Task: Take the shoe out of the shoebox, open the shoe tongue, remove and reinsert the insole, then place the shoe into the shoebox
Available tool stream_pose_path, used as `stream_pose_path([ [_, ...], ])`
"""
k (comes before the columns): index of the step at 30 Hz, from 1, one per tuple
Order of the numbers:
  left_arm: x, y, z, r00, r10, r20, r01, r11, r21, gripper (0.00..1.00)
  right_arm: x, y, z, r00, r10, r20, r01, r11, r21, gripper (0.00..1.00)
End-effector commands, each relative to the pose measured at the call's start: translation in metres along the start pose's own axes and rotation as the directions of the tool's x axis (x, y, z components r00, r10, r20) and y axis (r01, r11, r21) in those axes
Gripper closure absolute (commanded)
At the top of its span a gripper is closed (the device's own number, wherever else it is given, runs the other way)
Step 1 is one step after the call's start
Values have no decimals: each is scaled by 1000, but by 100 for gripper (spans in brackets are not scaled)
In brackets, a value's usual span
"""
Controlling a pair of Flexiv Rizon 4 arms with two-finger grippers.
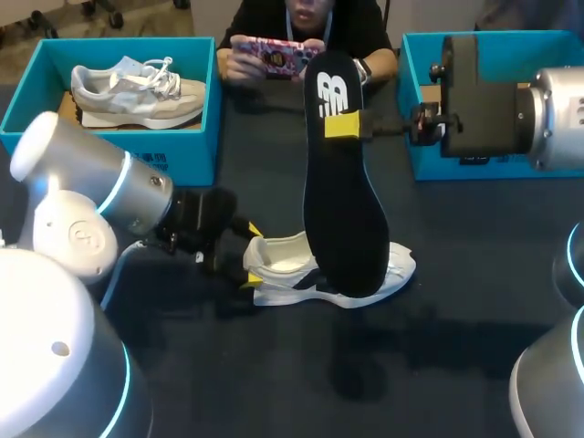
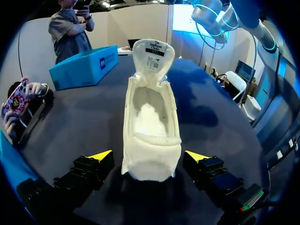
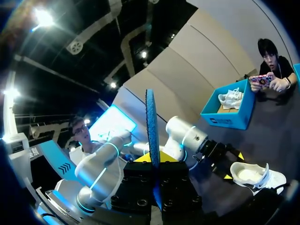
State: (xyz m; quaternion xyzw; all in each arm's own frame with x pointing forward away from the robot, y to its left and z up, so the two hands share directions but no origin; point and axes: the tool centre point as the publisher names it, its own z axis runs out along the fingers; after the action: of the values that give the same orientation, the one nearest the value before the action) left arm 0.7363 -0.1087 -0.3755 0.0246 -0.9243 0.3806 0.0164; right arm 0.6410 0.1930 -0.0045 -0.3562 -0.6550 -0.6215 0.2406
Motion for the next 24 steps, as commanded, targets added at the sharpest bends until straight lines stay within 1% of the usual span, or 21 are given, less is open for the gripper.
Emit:
stream_pose_path([
  [1, 2, -13, -17, 1000, 7, -13, -8, 992, -127, 0, 0, 1, 4, 1000, 2, 1, -2, 1000, 0, 100],
  [7, 1, -21, -25, 1000, 14, -1, -14, 974, -227, 0, 0, 1, 4, 1000, 2, 1, -2, 1000, 0, 100],
  [8, -1, -24, -26, 1000, 16, 7, -13, 964, -264, 0, 0, 1, 4, 1000, 2, 1, -2, 1000, 0, 100],
  [9, -1, -25, -26, 1000, 16, 5, -14, 964, -265, 0, 0, 1, 4, 1000, 2, 1, -2, 1000, 0, 100],
  [12, -4, -30, -28, 1000, 11, 6, -8, 950, -313, 0, 0, 1, 4, 1000, 2, 1, -2, 1000, 0, 100],
  [19, -7, -46, -30, 1000, 10, 18, -1, 886, -463, 0, 0, 1, 4, 1000, 2, 1, -2, 1000, 0, 100],
  [21, -7, -49, -31, 1000, 14, 14, -6, 879, -477, 0, 0, 1, 4, 1000, 2, 1, -2, 1000, 0, 100],
  [22, -8, -50, -32, 999, 21, 25, -6, 864, -504, 0, 0, 1, 4, 1000, 2, 1, -2, 1000, 0, 100],
  [24, -9, -52, -33, 999, 28, 27, -9, 848, -530, 0, 0, 1, 4, 1000, 2, 1, -2, 1000, 0, 100],
])
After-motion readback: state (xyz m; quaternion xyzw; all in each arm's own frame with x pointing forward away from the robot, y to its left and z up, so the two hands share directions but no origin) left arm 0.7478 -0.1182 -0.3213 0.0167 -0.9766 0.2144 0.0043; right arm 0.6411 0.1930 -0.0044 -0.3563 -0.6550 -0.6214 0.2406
